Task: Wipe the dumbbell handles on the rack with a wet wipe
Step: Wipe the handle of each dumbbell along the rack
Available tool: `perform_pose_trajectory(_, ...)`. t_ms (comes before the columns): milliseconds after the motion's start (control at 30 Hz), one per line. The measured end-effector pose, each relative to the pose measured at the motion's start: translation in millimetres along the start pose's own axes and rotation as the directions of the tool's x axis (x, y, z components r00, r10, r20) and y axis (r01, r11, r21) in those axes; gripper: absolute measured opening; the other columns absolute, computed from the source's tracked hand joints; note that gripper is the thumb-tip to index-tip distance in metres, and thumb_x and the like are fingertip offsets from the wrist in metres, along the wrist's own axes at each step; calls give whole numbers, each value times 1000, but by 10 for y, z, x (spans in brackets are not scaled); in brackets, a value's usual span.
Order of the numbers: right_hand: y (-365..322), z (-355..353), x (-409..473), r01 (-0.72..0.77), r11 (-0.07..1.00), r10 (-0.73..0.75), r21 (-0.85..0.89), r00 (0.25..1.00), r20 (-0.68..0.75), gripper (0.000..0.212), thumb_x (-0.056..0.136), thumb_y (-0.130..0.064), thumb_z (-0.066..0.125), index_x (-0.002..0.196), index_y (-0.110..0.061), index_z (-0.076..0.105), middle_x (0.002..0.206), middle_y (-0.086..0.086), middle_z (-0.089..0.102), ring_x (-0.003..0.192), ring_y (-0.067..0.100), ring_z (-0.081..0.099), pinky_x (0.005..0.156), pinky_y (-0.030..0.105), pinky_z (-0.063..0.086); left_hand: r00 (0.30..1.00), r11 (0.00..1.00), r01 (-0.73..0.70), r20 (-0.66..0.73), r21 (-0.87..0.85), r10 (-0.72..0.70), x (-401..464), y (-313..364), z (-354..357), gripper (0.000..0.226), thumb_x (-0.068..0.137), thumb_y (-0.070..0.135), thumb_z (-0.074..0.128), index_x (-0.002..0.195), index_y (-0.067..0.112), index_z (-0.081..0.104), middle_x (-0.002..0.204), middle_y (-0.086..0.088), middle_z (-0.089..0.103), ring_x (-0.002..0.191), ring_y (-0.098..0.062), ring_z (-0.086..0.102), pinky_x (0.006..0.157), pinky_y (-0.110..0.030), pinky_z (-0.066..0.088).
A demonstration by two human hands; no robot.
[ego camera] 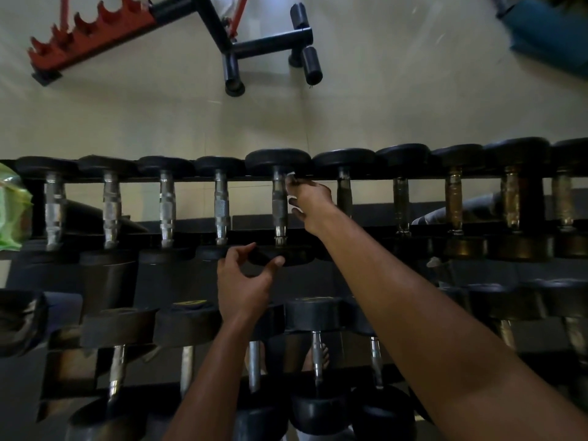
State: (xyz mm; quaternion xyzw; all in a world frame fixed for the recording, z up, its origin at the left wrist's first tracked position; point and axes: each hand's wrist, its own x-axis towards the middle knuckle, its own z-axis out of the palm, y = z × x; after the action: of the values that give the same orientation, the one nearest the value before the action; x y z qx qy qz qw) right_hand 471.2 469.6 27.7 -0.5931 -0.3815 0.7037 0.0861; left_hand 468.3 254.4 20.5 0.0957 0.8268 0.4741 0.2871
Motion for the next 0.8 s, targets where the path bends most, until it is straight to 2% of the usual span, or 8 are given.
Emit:
perform_pose_trajectory(100, -83, 12, 19, -37, 997, 34, -67, 999, -33, 22, 96, -29, 78, 114, -17, 76, 103, -3, 67, 80, 12, 52, 73, 30, 45, 1000, 1000, -4, 0, 14, 4, 2, -11, 3, 52, 81, 41, 93, 124, 35, 64, 131, 6, 56, 116, -8, 56, 79, -13, 40)
perform_pose_trajectory(167, -101, -14, 48, -46, 991, 42, -129, 999, -33, 22, 95, -29, 79, 112, -16, 77, 104, 1, 65, 79, 13, 46, 77, 31, 44, 1000, 1000, -1, 5, 19, 1, 11, -20, 1, 53, 81, 41, 93, 125, 33, 64, 132, 6, 56, 117, -8, 56, 78, -11, 38)
perform_pose_trajectory(267, -9, -75, 69, -30, 965, 21, -260, 999, -38, 34, 88, -41, 84, 114, -19, 76, 121, 6, 71, 91, 19, 53, 91, 38, 52, 1000, 1000, -13, 9, 22, 13, 30, -34, -11, 53, 80, 40, 93, 124, 33, 65, 133, 4, 59, 118, -7, 57, 80, -11, 39)
perform_pose_trajectory(367, 91, -141, 62, -18, 909, 2, -415, 999, -38, 44, 90, -48, 82, 116, -15, 72, 117, 6, 70, 91, 19, 57, 91, 39, 53, 1000, 1000, -14, -6, 17, 14, 30, -36, -6, 51, 79, 40, 94, 121, 34, 65, 130, 4, 59, 116, -8, 59, 82, -14, 42)
perform_pose_trajectory(467, 140, -256, 80, 69, 877, -62, -475, 998, 30, 26, 100, -26, 73, 117, -7, 71, 110, 5, 68, 77, 9, 56, 66, 20, 48, 1000, 1000, -13, -8, 24, 13, 27, -34, 14, 51, 80, 41, 94, 122, 34, 65, 131, 5, 58, 120, -11, 59, 85, -20, 44)
perform_pose_trajectory(533, 175, -292, 77, 95, 838, -75, -537, 995, 58, 19, 102, -17, 68, 115, -5, 72, 107, 4, 66, 70, 4, 54, 54, 16, 43, 1000, 1000, -12, -5, 23, 12, 24, -32, 11, 52, 81, 40, 93, 124, 33, 65, 132, 5, 57, 120, -11, 58, 89, -23, 45)
perform_pose_trajectory(667, 269, -278, 21, 25, 729, -35, -684, 999, 0, 22, 99, -34, 75, 99, -14, 65, 102, 3, 68, 90, 15, 61, 75, 30, 45, 1000, 1000, -11, 1, 25, 11, 12, -12, -6, 53, 82, 39, 93, 125, 32, 64, 134, 4, 56, 119, -10, 56, 94, -28, 45)
perform_pose_trajectory(800, 292, -288, 9, 59, 680, -33, -731, 998, 50, 19, 97, -32, 77, 105, -15, 74, 104, 3, 72, 100, 18, 65, 68, 31, 43, 1000, 1000, -17, 6, 26, 17, 6, -8, -10, 53, 82, 41, 92, 125, 33, 63, 134, 6, 55, 120, -9, 56, 88, -23, 43)
